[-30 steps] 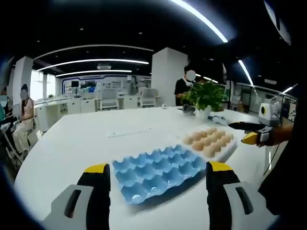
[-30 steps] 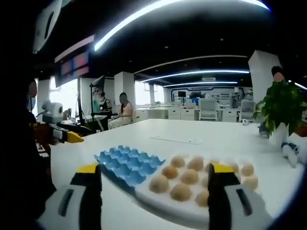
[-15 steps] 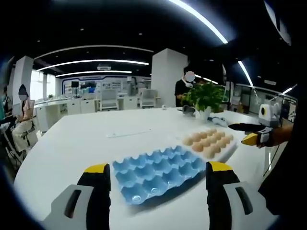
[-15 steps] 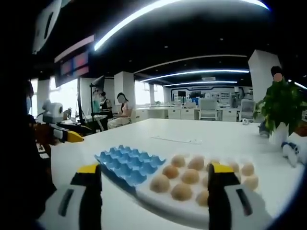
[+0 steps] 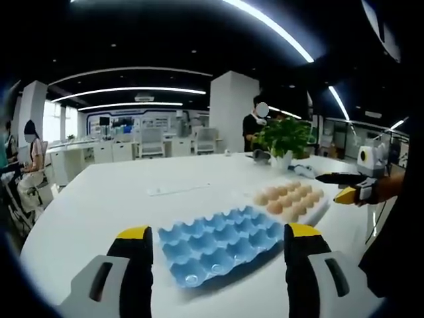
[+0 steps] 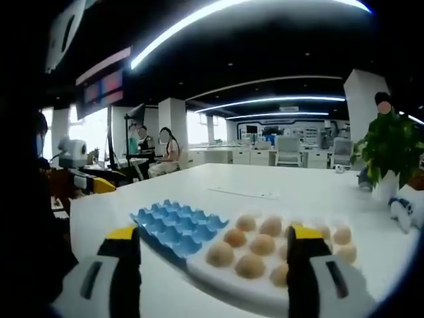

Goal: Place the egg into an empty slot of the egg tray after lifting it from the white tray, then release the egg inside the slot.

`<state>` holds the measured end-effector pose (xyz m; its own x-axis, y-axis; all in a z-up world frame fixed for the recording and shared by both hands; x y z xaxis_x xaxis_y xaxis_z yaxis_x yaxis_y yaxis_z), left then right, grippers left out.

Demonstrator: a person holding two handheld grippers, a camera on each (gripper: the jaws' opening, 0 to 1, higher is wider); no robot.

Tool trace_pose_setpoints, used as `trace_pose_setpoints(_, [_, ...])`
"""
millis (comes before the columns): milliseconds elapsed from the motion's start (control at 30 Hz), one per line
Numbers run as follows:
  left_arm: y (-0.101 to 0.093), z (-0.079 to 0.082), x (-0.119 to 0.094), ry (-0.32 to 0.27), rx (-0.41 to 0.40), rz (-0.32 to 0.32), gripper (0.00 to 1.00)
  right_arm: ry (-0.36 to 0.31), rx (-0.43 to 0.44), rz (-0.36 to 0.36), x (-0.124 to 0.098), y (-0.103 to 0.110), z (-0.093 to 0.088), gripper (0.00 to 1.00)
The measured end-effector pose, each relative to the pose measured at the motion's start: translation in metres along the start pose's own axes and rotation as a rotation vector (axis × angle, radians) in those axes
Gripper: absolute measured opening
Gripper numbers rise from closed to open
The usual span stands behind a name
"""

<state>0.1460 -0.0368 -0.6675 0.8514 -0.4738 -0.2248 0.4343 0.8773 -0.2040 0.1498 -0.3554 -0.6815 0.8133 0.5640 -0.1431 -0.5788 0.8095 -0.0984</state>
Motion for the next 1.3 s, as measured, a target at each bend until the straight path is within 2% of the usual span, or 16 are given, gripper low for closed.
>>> trace_pose_setpoints(200, [0.0,-0.0006,-0.0005,0.004,0.016,0.008,0.84,0.009,0.007,0.002,0.0011,-0.0002,-0.0007,0.94])
trace_pose_setpoints(633, [-0.0004,-0.0029,-0.0002,0.025,-0.002,0.001,0.83,0.018,0.016,0.0,0.0002,0.0011,-0.0034,0.94])
trace_pose_setpoints(1300, [-0.0006,0.0,-0.0011,0.019,0.011,0.001,0.82,0.032,0.039,-0.005,0.0003,0.0016,-0.0073,0.95])
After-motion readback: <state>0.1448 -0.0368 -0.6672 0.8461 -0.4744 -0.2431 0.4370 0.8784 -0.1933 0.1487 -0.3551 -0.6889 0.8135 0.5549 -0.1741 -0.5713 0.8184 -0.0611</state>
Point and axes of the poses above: the point that each gripper's makers call its tool centre point, and the gripper's own axes: x roughly forward along the fingers, y roughly to its left, z roughly out of its top, the point moved 6 cm from there along -x, roughly backward along the fingers, and after that the axes turned 8 degrees about -x, right-handed, at the moved point
